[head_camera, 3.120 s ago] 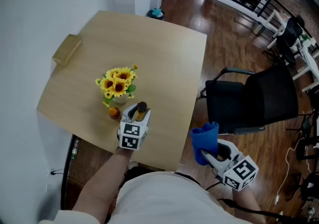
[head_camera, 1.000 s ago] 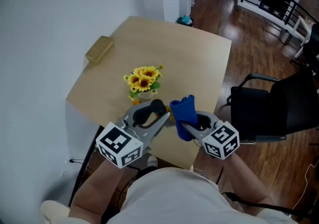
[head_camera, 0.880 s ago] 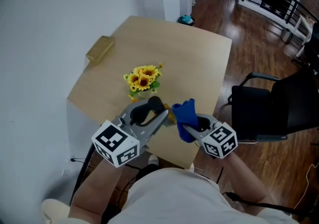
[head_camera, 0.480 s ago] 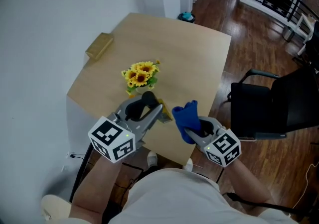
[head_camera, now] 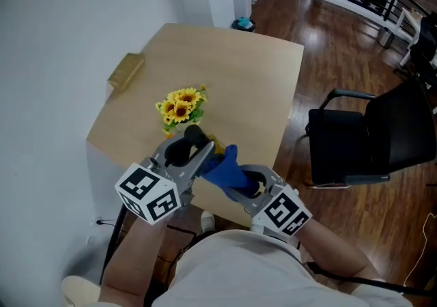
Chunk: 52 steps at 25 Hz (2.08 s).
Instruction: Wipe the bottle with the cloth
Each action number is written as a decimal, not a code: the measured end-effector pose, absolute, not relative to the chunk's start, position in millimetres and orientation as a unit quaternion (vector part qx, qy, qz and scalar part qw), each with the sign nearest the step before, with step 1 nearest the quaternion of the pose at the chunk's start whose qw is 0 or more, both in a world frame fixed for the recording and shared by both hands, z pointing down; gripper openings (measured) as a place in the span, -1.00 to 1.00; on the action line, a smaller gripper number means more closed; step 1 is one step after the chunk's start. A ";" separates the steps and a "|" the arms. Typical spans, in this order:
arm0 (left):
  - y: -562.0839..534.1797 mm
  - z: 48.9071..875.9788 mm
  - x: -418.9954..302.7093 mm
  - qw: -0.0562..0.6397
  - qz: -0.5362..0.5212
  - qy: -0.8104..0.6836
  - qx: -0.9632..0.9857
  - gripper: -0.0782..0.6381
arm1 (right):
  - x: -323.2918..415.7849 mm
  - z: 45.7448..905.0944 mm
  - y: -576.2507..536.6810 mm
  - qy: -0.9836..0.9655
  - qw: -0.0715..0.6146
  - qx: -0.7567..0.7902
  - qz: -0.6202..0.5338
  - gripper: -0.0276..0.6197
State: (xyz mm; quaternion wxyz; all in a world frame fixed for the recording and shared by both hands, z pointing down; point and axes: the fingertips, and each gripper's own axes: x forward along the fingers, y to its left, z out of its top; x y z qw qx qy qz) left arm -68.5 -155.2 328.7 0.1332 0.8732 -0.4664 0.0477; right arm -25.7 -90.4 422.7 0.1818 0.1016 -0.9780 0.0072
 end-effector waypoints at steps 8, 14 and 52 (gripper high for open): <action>-147.8 307.2 -68.6 0.125 0.031 -0.457 0.880 -0.37 | 16.6 514.4 -111.1 -0.954 0.267 0.117 0.071 -0.45; -137.4 317.0 -70.0 0.123 0.054 -0.440 0.888 -0.37 | 26.1 433.6 -156.8 -0.966 0.196 0.164 0.034 -0.45; -105.6 313.5 -72.8 0.099 0.044 -0.372 0.922 -0.37 | -25.0 401.2 -118.5 -0.972 0.115 0.169 0.116 -0.45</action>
